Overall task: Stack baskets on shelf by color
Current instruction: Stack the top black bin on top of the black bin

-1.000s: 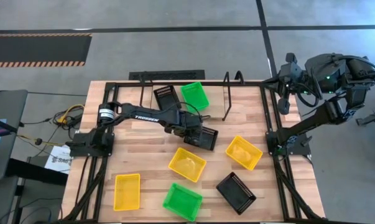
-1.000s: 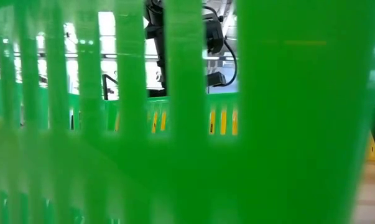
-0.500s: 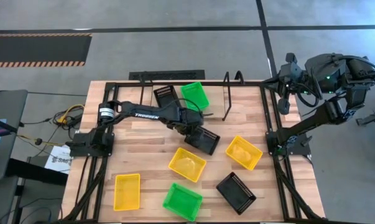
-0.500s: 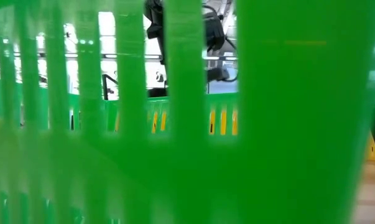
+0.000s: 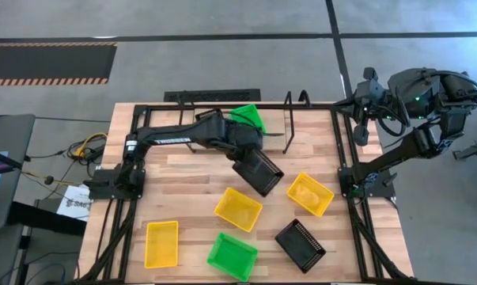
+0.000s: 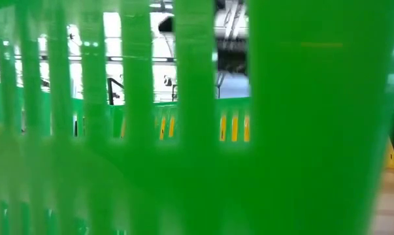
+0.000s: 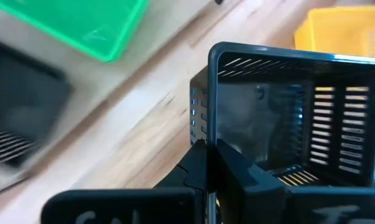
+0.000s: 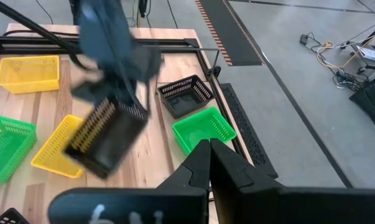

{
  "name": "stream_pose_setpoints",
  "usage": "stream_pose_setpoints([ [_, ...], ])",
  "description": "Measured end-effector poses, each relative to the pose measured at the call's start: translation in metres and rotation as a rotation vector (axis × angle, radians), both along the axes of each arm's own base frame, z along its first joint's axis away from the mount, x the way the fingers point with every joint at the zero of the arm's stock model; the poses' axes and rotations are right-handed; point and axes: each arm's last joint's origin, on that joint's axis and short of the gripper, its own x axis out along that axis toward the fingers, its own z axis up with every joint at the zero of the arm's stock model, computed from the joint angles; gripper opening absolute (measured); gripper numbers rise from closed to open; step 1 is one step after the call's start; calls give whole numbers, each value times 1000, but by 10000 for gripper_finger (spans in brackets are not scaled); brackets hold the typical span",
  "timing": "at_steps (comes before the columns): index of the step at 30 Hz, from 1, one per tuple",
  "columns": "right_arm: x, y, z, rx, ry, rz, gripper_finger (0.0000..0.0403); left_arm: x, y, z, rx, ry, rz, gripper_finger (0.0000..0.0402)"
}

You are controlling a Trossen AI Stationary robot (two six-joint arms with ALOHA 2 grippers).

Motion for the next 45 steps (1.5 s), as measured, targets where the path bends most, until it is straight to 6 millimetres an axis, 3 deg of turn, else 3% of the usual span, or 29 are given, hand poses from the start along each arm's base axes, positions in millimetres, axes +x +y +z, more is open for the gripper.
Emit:
stream_pose_setpoints([
  [2, 0, 0, 0, -1, 1, 1, 26, -16, -1, 22, 47, 38, 11, 0],
  [9, 0, 0, 0, -7, 4, 3, 26, -64, 24, 63, 108, -28, 36, 0],
  [17, 3, 0, -1, 8, 4, -8, 26, -96, 86, 80, 193, 0, -50, 0],
  [24, 11, 0, -2, 54, 0, -40, 26, -125, 153, 77, 183, 50, -86, 0],
  [29, 17, 1, -4, 55, 13, -42, 26, -150, 188, 77, 159, 42, -93, 0],
  [35, 25, 1, -6, 70, 24, -55, 26, -160, 208, 56, 82, 75, -183, 0],
  [45, 33, 2, -8, 123, 18, -95, 26, -146, 218, -2, -20, 125, -319, 0],
])
